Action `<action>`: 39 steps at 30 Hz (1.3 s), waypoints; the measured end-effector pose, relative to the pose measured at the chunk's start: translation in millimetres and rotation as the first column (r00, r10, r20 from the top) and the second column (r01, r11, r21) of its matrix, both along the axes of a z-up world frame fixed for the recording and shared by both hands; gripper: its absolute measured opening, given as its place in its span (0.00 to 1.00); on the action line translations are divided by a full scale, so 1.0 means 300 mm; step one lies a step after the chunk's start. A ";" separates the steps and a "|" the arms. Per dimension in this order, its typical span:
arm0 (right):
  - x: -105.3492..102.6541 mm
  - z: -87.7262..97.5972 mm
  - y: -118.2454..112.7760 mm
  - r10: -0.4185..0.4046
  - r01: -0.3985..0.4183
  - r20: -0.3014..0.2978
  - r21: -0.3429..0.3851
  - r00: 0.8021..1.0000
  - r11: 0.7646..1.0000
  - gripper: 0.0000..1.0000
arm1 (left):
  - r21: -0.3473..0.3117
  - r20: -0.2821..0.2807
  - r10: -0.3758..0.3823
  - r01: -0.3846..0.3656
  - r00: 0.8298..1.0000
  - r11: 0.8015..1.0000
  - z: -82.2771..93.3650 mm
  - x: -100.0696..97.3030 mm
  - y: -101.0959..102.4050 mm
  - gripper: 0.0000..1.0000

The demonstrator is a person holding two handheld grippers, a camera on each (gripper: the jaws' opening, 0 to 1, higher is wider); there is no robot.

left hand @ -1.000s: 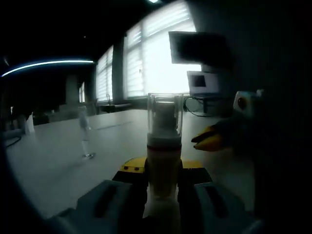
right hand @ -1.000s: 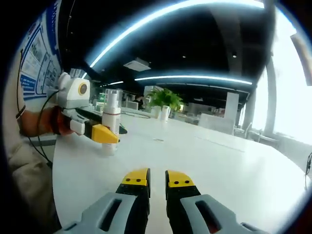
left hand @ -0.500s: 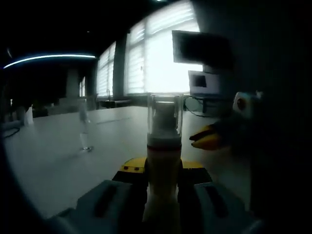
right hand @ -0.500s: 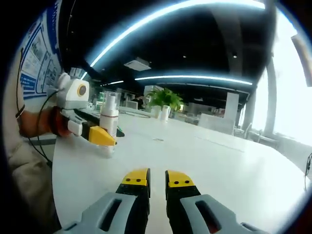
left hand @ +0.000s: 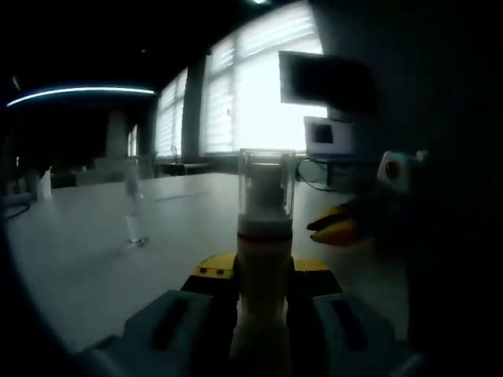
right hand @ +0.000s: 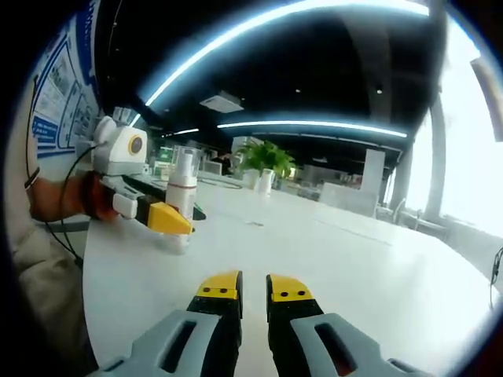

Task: Clamp pump bottle remove cover press pump head put on cover

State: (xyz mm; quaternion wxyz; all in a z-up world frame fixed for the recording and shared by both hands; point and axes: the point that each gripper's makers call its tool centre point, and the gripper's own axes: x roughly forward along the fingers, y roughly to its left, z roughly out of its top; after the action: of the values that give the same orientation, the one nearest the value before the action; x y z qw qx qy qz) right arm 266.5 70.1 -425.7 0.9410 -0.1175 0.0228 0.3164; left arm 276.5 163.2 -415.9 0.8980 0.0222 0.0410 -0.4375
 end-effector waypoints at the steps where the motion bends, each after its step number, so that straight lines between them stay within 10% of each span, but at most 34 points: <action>1: 0.000 0.000 0.000 0.000 0.000 0.000 -0.001 1.000 1.000 0.08 | -0.004 0.002 0.000 0.000 1.000 1.000 -0.001 0.000 0.001 0.14; 39: 0.021 0.004 -0.020 -0.032 0.033 -0.020 0.043 0.999 0.999 0.07 | -0.034 0.020 -0.007 0.007 1.000 0.999 0.004 -0.007 0.001 0.14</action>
State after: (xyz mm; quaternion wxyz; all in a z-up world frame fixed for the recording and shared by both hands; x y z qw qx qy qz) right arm 272.9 64.1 -424.5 0.9481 -0.0937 0.0272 0.3026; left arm 274.6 163.6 -414.9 0.8971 0.0114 0.0248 -0.4410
